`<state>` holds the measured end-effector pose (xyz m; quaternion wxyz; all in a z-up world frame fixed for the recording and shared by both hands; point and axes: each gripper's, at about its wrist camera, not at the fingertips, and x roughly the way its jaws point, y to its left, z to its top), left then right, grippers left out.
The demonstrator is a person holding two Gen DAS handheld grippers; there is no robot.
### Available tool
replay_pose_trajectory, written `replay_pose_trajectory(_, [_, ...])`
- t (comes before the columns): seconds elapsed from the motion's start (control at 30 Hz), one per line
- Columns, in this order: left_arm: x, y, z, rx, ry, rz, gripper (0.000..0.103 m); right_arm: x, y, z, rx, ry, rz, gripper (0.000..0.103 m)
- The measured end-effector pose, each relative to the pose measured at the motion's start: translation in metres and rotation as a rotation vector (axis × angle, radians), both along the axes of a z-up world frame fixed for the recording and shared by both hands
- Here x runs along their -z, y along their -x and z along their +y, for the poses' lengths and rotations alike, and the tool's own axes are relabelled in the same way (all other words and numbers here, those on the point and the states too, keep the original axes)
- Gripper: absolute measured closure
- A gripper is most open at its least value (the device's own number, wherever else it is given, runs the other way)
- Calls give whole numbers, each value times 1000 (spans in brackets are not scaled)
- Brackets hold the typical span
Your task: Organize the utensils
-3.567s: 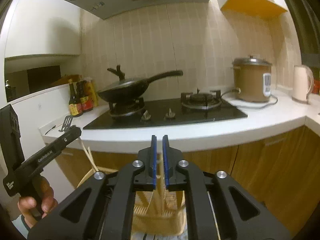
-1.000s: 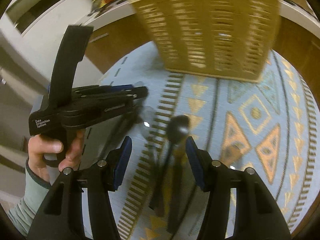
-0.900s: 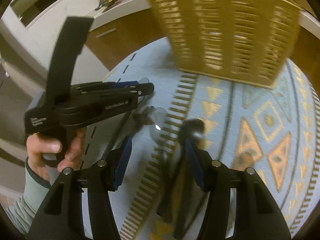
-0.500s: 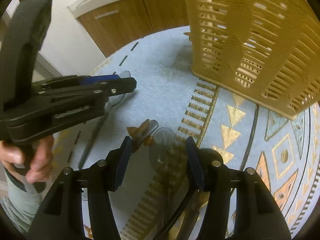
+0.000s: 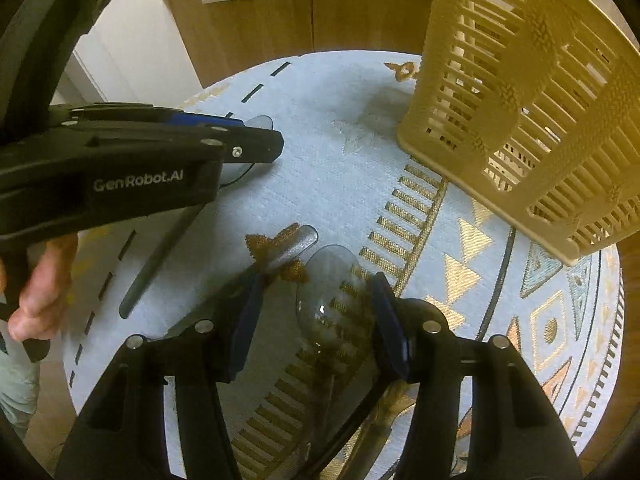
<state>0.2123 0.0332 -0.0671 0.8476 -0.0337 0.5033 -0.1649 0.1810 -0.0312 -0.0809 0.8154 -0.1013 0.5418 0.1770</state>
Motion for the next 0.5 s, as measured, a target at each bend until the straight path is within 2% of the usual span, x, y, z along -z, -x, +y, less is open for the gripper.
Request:
replay_pose_trajectory(0.07, [-2, 2, 1, 2, -1, -5, 73, -1, 3, 2, -5, 27, -15, 73])
replay_pose_trajectory(0.27, [-12, 12, 1, 2, 2, -36, 73, -11, 21, -4, -24, -3, -43, 74])
replay_pose_trajectory(0.5, [-48, 39, -5, 38, 39, -170, 73, -49, 54, -30, -18, -125, -139, 74])
